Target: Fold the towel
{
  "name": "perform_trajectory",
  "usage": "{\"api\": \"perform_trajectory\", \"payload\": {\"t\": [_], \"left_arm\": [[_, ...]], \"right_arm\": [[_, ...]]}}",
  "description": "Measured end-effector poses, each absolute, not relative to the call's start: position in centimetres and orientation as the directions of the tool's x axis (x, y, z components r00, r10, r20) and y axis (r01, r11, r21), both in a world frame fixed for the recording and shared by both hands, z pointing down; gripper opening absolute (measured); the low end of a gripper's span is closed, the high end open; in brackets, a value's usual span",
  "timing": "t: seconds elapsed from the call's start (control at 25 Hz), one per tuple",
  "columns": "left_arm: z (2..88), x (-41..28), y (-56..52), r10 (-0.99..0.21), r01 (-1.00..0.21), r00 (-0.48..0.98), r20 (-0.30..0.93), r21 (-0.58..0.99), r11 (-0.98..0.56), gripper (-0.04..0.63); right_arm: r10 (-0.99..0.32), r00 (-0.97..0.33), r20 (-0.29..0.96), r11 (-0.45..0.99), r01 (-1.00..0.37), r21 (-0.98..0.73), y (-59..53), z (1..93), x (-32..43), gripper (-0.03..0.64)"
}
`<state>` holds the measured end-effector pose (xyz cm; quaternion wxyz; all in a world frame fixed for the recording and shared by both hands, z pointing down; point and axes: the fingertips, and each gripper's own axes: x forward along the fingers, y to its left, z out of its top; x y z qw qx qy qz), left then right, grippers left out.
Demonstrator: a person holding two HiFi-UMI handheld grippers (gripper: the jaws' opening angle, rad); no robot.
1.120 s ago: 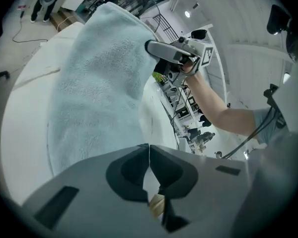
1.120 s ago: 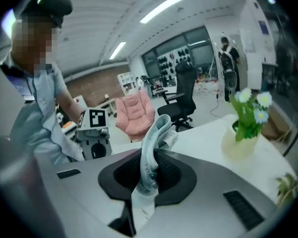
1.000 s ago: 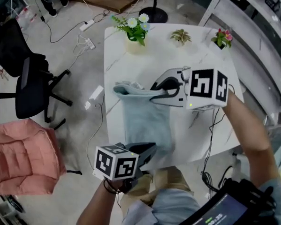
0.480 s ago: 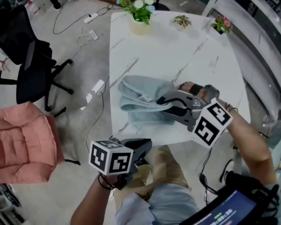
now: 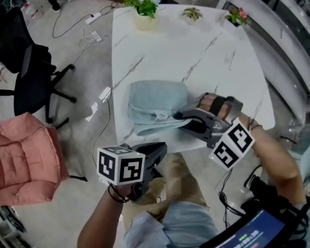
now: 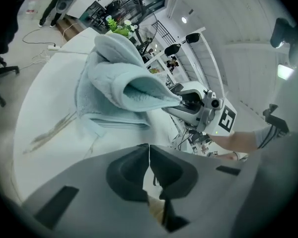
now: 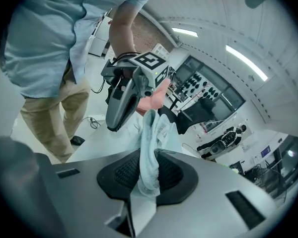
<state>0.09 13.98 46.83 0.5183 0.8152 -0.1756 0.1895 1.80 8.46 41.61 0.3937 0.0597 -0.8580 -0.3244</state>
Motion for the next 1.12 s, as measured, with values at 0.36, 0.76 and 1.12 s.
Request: {"api": "perform_trajectory", "payload": {"t": [0.36,0.76,1.12], "left_arm": [[48.0,0.6,12.5,-0.158,-0.516,0.856,0.493,0.784,-0.345,0.009],[47.8,0.2,11.7,-0.210,-0.523,0.851,0.480,0.807,-0.273,0.009],[48.3,-0.5,10.5,-0.232,-0.548,0.835,0.499,0.792,-0.270,0.009]], "right_arm": [[-0.328,-0.612,0.720,0.748,0.296,0.593,10.7,46.4,2.7,0.125],[-0.231,-0.780,0.581,0.969,-0.130,0.211,8.1,38.3,0.8,0.153],[-0.161,-0.673,0.722,0.978,-0.012,0.208,6.8,44.8,-4.9,0.026]]}}
